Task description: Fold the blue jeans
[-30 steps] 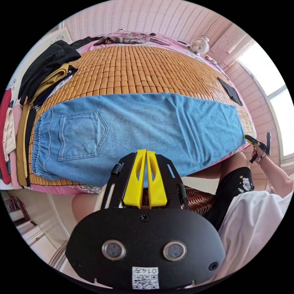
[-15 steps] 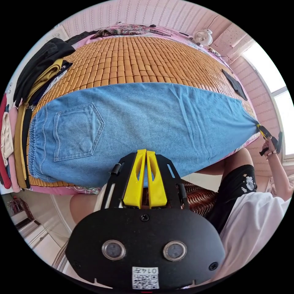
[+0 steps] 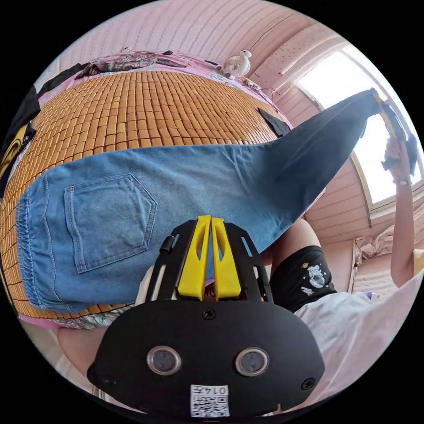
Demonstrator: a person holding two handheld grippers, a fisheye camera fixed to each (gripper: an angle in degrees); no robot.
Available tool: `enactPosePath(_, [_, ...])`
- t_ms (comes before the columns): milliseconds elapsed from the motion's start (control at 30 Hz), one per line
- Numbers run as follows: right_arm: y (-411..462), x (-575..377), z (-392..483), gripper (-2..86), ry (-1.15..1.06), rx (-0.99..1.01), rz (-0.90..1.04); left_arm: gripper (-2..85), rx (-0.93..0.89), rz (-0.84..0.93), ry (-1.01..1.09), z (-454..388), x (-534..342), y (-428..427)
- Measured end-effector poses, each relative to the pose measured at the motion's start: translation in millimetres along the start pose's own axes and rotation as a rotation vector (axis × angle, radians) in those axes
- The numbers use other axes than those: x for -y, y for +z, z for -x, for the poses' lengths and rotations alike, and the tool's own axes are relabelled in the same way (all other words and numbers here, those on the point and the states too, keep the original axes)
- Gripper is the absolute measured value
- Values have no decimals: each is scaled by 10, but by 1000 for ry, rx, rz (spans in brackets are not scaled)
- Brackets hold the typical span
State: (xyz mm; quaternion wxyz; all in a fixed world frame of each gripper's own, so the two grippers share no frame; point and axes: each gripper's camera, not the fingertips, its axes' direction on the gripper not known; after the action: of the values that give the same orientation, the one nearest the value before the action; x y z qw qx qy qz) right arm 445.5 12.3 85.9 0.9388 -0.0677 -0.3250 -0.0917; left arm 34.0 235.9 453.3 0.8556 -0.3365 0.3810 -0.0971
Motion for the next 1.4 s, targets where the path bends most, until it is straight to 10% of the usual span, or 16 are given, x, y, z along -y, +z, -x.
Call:
enactPosePath(200, [2029,-402,1336,60,2,644,377,-10,237,-186,-154,594,-613,-933])
enactPosePath(533, [3353,-890,1980,48,-29,444,719,28,154,-346,-404,1239,-1307,-1646])
enactPosePath(900, [4780,-395,2702,81,-209,116,803,134,207,-102,-390,1112,-1038,-1228])
enactPosePath(1400, [5272,-333,2501,28,-169,176,845,-5,86,-2,-312,1135,-1047,-1361])
